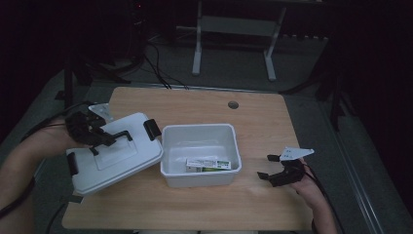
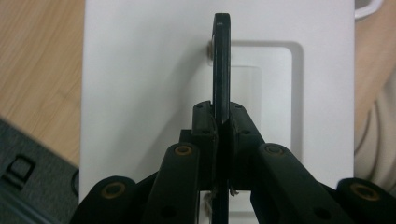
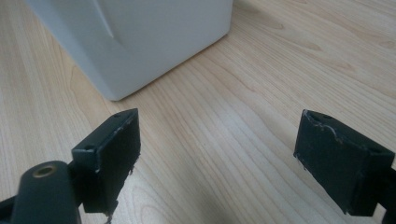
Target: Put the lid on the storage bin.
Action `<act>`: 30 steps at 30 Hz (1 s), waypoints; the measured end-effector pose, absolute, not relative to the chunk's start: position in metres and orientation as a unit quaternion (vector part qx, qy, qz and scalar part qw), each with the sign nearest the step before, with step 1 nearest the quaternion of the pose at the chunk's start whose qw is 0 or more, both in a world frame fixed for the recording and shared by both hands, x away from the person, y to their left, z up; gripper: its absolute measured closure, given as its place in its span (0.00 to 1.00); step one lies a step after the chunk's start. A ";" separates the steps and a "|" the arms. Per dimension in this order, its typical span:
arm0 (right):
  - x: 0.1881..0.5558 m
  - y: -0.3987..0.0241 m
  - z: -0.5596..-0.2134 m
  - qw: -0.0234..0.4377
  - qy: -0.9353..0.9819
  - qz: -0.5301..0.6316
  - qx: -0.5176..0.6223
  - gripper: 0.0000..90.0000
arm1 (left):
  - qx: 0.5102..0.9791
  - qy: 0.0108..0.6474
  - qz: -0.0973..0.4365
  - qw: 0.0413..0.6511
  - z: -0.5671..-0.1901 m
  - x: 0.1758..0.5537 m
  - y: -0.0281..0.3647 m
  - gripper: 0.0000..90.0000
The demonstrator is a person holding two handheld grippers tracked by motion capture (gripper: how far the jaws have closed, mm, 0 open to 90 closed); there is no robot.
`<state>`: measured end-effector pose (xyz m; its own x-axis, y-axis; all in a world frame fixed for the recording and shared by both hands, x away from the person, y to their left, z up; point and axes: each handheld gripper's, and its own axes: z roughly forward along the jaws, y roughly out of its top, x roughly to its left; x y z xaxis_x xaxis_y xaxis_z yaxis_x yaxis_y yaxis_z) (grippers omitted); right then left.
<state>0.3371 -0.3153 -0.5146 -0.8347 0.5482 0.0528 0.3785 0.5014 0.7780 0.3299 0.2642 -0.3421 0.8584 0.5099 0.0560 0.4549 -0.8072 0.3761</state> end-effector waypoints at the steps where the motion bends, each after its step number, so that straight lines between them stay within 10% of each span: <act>1: 0.337 -0.316 -0.515 0.101 0.861 0.419 0.270 0.16 | 0.949 0.249 0.077 0.176 -0.342 0.331 0.261 0.93; 30: 0.327 -0.334 -0.518 0.104 0.854 0.424 0.283 0.16 | 0.973 0.117 0.053 0.194 -0.339 0.373 0.118 0.93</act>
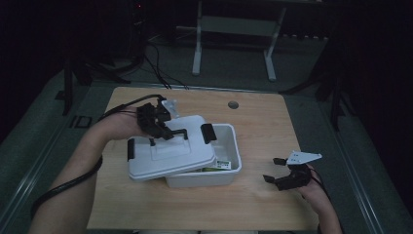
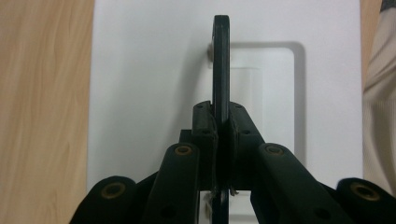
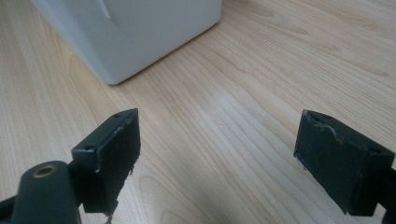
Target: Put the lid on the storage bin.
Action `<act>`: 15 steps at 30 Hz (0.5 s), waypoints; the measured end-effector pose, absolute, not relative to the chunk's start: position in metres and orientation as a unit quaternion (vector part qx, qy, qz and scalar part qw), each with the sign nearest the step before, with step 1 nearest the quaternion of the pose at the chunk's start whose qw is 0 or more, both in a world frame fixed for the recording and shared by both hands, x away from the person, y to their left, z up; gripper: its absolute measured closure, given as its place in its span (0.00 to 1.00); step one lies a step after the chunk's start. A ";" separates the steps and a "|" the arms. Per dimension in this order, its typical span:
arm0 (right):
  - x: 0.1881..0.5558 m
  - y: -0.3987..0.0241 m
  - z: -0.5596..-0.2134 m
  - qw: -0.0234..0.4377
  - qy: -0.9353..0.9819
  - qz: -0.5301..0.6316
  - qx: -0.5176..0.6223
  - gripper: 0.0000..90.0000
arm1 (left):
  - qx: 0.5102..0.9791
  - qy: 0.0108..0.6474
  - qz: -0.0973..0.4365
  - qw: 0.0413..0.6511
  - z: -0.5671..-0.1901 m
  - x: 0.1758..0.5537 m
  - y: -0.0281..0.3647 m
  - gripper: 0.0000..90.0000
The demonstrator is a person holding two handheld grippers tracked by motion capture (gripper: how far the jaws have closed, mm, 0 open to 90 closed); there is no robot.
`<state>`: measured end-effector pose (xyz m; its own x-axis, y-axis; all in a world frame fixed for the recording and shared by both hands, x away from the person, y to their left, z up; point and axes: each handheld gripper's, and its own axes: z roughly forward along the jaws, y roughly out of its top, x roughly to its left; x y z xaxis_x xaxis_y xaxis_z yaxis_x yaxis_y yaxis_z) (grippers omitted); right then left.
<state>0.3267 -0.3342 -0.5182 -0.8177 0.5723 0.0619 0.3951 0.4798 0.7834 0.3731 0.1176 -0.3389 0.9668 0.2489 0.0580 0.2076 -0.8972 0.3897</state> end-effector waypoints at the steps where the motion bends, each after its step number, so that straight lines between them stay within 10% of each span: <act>1: 0.327 -0.334 -0.518 0.104 0.854 0.424 0.283 0.16 | 0.973 0.111 0.052 0.196 -0.339 0.374 0.110 0.93; 15: 0.327 -0.335 -0.517 0.107 0.848 0.438 0.280 0.16 | 0.979 0.070 0.052 0.185 -0.345 0.384 0.052 0.93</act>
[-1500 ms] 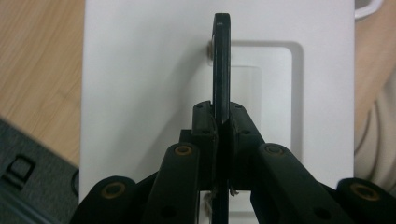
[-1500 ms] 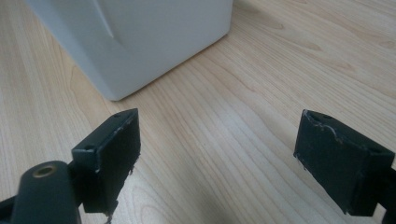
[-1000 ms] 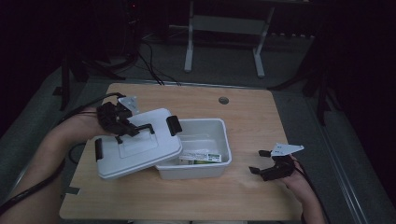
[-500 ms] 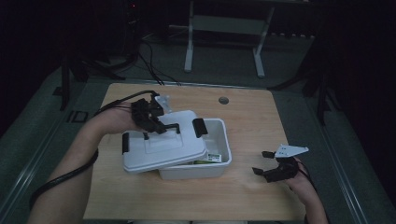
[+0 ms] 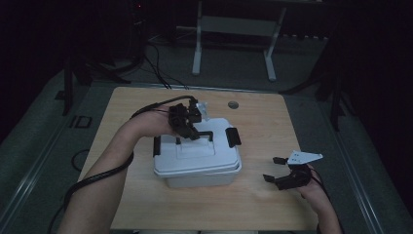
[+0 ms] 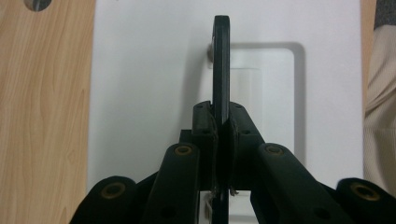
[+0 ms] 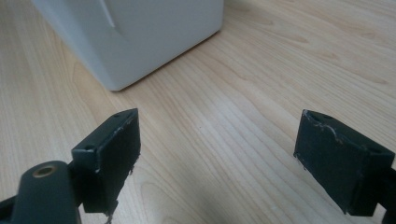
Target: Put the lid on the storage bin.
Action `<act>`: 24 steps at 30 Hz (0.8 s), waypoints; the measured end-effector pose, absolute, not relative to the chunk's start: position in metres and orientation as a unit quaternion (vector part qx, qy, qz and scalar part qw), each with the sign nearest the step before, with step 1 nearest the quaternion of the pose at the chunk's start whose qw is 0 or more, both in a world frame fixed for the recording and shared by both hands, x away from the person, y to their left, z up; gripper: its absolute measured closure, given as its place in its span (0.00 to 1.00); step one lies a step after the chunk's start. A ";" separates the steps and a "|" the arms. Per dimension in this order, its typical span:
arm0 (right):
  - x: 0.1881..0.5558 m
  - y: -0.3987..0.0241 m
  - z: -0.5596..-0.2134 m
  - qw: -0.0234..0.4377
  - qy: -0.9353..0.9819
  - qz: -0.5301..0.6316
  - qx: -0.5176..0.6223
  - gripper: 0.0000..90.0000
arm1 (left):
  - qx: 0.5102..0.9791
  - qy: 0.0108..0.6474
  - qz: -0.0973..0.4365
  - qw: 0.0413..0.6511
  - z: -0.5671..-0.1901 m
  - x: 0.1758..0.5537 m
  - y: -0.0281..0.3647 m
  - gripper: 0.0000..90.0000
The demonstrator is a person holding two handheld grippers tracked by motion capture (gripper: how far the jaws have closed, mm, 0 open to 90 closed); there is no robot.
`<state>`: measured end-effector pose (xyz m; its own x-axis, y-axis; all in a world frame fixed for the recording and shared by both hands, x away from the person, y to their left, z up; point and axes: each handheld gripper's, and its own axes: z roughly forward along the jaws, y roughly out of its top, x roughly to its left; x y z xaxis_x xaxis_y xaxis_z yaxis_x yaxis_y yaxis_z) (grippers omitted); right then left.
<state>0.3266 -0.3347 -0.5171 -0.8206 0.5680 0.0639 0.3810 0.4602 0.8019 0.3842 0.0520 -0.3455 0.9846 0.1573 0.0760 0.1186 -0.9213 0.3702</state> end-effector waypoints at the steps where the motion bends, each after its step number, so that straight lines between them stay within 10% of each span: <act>1: 0.326 -0.335 -0.517 0.108 0.847 0.439 0.280 0.16 | 0.978 0.070 0.051 0.188 -0.346 0.385 0.050 0.93; 24: 0.325 -0.333 -0.522 0.101 0.843 0.448 0.280 0.16 | 0.981 0.064 0.054 0.174 -0.362 0.389 0.039 0.92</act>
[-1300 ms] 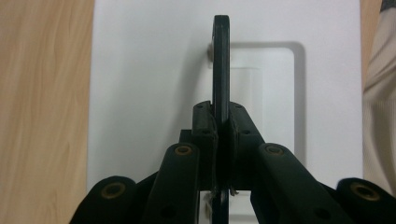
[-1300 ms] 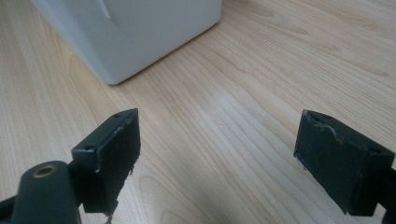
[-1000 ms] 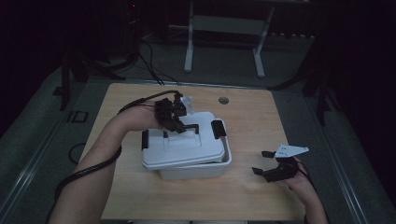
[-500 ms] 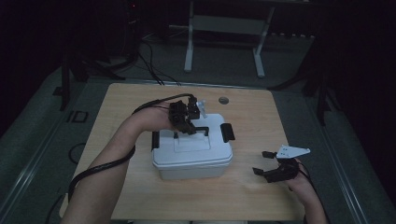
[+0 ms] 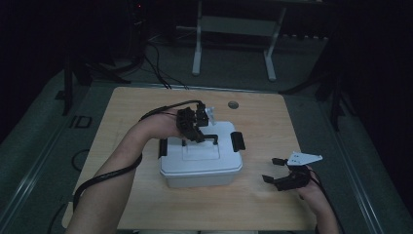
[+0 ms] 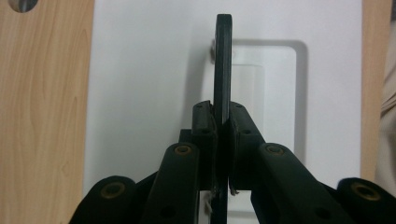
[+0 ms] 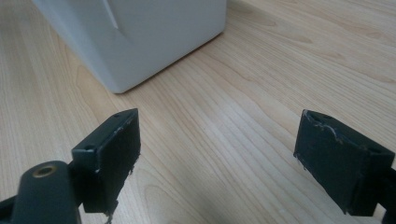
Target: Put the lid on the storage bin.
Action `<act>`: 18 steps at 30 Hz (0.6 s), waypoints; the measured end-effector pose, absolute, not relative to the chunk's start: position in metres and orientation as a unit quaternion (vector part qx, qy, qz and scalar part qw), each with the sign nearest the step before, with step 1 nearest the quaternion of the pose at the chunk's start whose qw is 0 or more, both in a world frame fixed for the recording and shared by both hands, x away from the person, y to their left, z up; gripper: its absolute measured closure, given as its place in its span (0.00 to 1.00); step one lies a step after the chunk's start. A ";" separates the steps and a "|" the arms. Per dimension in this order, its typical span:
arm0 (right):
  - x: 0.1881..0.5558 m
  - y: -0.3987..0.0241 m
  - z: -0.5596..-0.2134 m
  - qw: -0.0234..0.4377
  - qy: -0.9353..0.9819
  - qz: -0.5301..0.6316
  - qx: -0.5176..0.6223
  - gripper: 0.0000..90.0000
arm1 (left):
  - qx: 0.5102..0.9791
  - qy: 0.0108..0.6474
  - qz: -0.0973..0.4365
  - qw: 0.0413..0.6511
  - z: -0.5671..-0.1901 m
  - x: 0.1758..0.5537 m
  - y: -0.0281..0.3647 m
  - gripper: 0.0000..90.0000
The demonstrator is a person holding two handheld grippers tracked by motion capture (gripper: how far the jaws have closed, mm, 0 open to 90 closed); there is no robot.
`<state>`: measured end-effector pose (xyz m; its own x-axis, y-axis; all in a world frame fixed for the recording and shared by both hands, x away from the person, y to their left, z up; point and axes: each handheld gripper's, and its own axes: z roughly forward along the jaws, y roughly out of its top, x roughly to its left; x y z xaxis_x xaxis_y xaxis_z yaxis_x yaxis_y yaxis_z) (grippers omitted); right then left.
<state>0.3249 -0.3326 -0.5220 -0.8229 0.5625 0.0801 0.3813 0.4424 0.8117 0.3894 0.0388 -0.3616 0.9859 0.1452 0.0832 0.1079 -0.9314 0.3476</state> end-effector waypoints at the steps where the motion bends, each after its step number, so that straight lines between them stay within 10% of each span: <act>1: 0.325 -0.332 -0.522 0.100 0.843 0.448 0.280 0.16 | 0.981 0.065 0.056 0.173 -0.361 0.389 0.039 0.92; 11: 0.325 -0.329 -0.523 0.099 0.844 0.448 0.278 0.16 | 0.964 0.126 0.084 0.219 -0.363 0.390 0.060 0.21; 18: 0.324 -0.330 -0.523 0.103 0.842 0.448 0.281 0.16 | 0.954 0.150 0.120 0.229 -0.371 0.389 0.077 0.02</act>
<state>0.3241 -0.3303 -0.5230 -0.8204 0.5664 0.0782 0.3812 0.4399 0.8131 0.3887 0.0770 -0.3706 0.9259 0.3418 0.1608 0.2317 -0.8501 0.4729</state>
